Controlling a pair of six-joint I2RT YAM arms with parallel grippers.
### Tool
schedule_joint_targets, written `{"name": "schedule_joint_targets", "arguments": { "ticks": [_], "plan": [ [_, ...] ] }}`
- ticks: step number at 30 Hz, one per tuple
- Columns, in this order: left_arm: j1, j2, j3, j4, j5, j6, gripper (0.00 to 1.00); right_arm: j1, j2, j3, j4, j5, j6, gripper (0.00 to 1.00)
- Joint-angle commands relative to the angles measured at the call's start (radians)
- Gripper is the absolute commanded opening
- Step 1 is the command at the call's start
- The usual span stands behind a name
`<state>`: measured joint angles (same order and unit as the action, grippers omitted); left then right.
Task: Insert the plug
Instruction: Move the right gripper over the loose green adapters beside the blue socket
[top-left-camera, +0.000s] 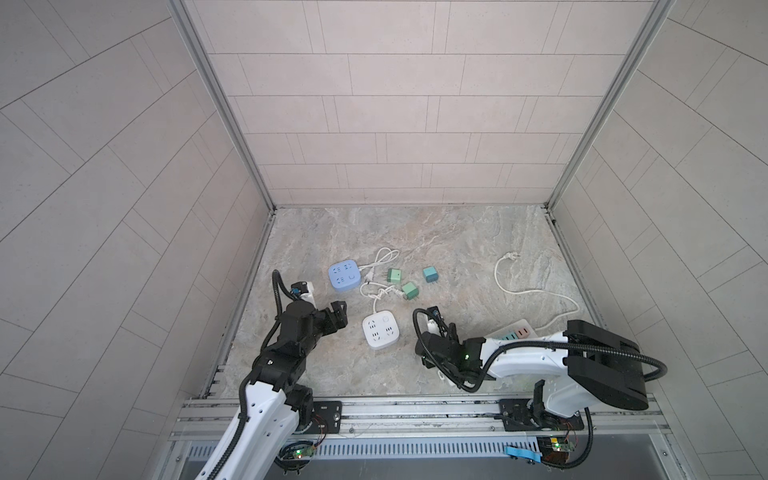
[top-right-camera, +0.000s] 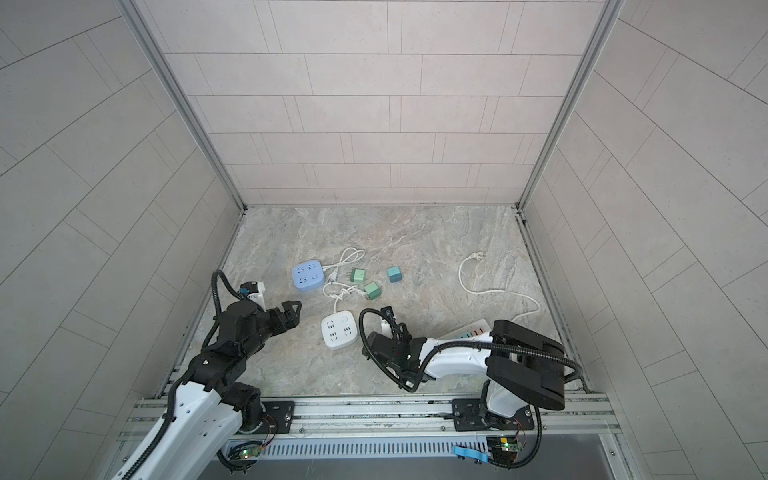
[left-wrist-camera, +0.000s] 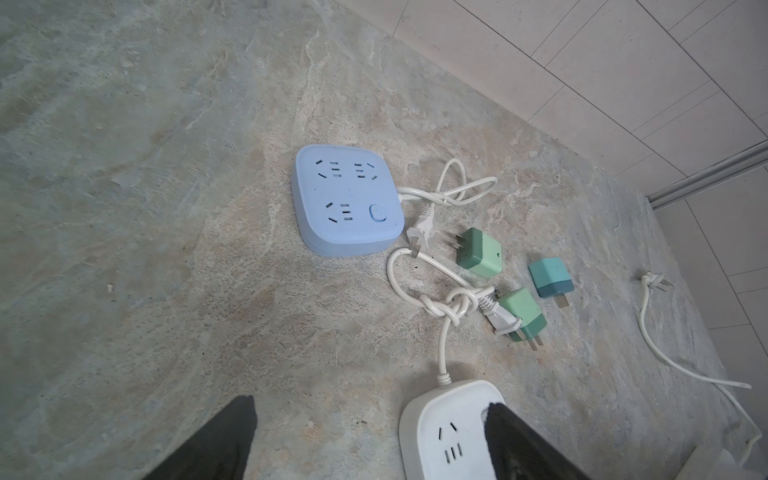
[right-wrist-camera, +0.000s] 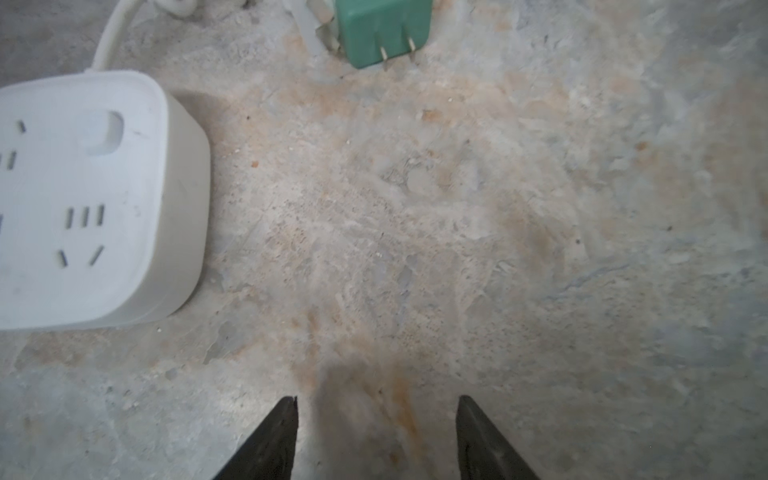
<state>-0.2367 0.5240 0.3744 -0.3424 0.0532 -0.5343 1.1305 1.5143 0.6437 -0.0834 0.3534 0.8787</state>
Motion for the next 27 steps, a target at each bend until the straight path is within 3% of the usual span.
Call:
{"name": "schedule_joint_targets", "arguments": {
  "ticks": [1, 7, 13, 20, 27],
  "plan": [
    [0.004, -0.031, 0.035, -0.068, -0.034, 0.035, 0.94, -0.053, -0.004, 0.044, -0.053, 0.009, -0.055, 0.64],
    [0.005, -0.135, -0.002, -0.071, -0.010, 0.028, 0.94, -0.084, 0.025, 0.203, -0.118, 0.011, -0.089, 0.68],
    [0.005, -0.189, -0.026, -0.069, 0.013, 0.027, 0.93, -0.190, 0.101, 0.393, -0.206, -0.039, -0.153, 0.68],
    [0.005, -0.215, -0.031, -0.079, 0.004, 0.025, 0.93, -0.307, 0.261, 0.577, -0.257, -0.138, -0.215, 0.62],
    [0.003, -0.236, -0.034, -0.079, 0.004, 0.025, 0.92, -0.352, 0.451, 0.786, -0.341, -0.218, -0.276, 0.56]
  ]
}}
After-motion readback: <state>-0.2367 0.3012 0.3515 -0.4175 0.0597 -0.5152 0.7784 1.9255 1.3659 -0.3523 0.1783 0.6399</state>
